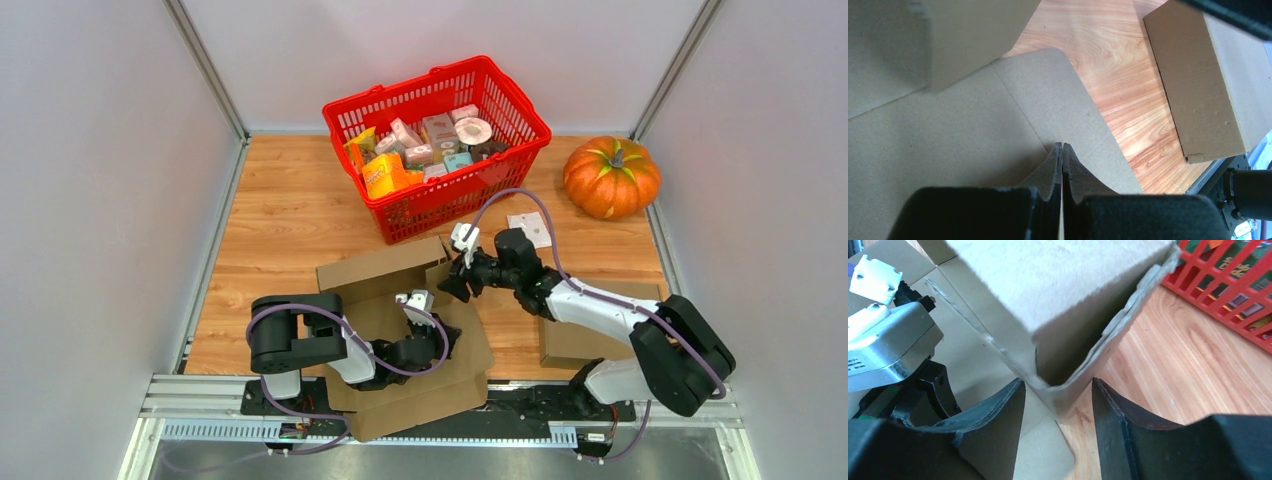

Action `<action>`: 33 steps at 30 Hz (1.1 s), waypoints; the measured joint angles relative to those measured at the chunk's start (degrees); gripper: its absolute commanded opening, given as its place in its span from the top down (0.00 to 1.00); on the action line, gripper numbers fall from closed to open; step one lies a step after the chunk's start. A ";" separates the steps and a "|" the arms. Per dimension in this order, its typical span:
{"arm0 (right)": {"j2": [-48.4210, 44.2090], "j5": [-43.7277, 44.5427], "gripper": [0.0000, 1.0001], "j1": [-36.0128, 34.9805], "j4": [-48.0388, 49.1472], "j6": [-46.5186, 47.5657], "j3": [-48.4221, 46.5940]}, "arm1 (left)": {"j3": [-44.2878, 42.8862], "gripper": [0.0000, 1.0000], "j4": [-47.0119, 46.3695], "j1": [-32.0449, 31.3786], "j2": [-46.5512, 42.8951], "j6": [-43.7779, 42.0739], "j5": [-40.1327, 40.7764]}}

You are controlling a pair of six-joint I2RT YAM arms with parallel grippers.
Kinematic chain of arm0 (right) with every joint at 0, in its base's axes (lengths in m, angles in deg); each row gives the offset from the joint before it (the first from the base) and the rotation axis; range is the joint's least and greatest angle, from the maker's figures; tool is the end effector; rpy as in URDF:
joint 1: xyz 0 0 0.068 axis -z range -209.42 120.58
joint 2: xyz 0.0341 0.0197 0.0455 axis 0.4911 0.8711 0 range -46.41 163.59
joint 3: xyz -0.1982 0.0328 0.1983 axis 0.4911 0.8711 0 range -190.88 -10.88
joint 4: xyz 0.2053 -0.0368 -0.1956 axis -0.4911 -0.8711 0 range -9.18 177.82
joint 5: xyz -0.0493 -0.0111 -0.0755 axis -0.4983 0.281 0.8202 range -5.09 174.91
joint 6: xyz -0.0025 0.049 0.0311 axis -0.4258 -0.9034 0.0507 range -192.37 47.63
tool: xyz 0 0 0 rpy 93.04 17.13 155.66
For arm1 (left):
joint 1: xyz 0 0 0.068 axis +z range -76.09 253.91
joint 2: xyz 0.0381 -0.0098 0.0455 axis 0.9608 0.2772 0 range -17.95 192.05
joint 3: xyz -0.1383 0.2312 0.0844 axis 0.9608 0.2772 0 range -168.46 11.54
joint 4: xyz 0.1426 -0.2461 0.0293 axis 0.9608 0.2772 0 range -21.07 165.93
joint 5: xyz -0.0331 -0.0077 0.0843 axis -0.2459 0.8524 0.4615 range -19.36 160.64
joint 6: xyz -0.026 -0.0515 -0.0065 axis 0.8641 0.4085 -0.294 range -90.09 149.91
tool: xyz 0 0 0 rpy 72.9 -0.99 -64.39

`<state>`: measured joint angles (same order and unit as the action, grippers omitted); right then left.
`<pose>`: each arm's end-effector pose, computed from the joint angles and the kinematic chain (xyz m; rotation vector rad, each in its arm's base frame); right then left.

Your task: Fold the paper box

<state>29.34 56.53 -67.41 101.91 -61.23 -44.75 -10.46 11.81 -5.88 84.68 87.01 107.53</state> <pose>0.2181 0.1955 0.1910 -1.1441 1.7456 0.7967 0.0744 -0.2726 0.0802 -0.0348 2.0195 -0.9611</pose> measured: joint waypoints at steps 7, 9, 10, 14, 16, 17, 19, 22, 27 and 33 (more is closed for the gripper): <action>2.27 8.07 0.56 -4.72 7.06 -4.70 1.42 | 0.00 1.00 -0.11 0.04 0.02 -0.42 0.26; 2.89 11.06 0.48 -5.95 9.75 -6.23 2.03 | 0.00 1.00 -0.22 0.07 0.02 -0.44 0.31; 3.17 12.55 0.47 -6.69 10.99 -6.78 2.32 | 0.00 1.00 -0.26 0.07 0.02 -0.44 0.35; 4.79 16.65 0.60 -8.35 14.73 -7.54 2.49 | 0.00 1.00 -0.57 0.07 0.02 -0.44 0.28; 5.99 18.51 0.76 -8.72 16.96 -8.31 2.49 | 0.00 1.00 -0.63 0.07 0.02 -0.46 0.37; 6.51 19.43 0.84 -8.83 17.84 -8.37 2.49 | 0.00 1.00 -0.72 0.09 0.02 -0.46 0.48; 7.87 21.94 1.00 -9.05 19.85 -8.98 2.47 | 0.00 1.00 -0.70 0.04 0.02 -0.46 0.35; 8.85 28.72 1.00 -10.91 21.35 -9.33 2.40 | 0.00 1.00 -0.90 0.04 0.02 -0.94 -0.48; 8.85 37.46 1.00 -14.01 21.27 -9.64 2.43 | 0.55 0.90 -0.52 -0.11 -1.84 -4.55 -2.67; 4.44 44.04 1.00 -14.10 19.06 -11.02 5.18 | 3.10 0.76 2.93 -1.31 -13.94 -10.14 -7.04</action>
<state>33.78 100.57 -81.51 120.97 -72.25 -39.57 -7.36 14.74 -7.19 70.73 76.87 100.49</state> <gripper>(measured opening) 0.034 0.206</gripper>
